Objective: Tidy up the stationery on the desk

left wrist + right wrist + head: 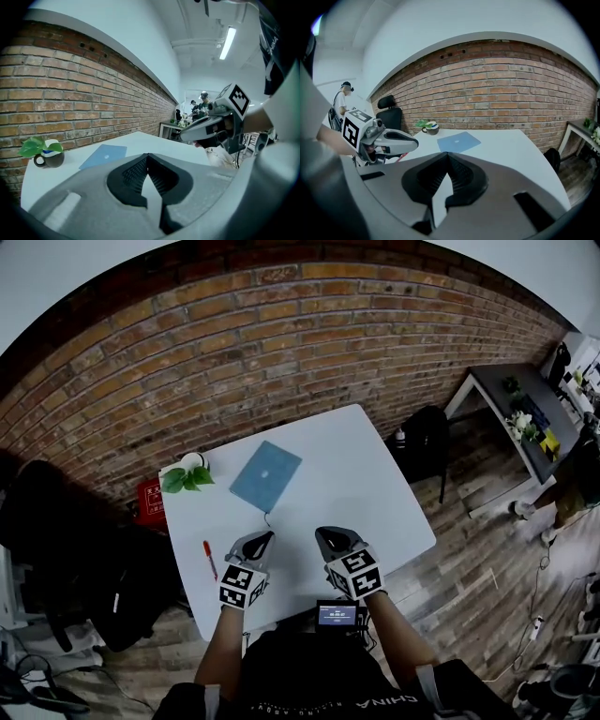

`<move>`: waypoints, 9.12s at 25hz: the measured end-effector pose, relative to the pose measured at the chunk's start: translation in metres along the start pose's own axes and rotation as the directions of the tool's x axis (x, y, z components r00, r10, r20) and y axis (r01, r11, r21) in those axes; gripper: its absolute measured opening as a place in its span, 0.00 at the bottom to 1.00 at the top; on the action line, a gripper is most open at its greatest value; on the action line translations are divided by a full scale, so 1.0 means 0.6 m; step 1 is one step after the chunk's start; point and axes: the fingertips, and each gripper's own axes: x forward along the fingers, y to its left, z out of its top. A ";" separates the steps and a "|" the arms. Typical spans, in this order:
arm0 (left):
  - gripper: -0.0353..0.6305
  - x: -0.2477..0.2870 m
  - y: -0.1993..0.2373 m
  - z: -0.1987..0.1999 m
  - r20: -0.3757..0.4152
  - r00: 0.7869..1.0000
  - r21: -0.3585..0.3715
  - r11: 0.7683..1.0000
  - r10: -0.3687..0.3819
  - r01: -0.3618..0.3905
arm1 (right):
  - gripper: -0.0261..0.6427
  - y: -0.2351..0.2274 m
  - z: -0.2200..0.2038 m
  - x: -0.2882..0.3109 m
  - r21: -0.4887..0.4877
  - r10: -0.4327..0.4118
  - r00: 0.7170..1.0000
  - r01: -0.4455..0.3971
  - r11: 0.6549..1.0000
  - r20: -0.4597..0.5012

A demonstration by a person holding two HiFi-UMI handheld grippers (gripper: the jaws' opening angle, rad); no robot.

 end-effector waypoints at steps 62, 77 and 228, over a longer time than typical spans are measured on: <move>0.07 0.047 0.103 0.066 -0.082 0.938 -0.025 0.940 0.338 -0.341 | 0.05 -0.117 0.066 0.114 -0.073 0.250 0.965 -0.255 0.964 -0.076; 0.28 0.153 0.294 -0.022 -0.254 0.944 -0.028 0.974 0.210 -0.224 | 0.18 -0.110 0.040 0.280 0.094 0.156 0.974 -0.142 0.985 -0.162; 0.07 0.120 0.009 -0.205 -0.465 0.875 -0.256 0.927 0.131 -0.275 | 0.21 -0.120 -0.189 0.160 0.211 0.113 0.935 -0.042 0.977 -0.337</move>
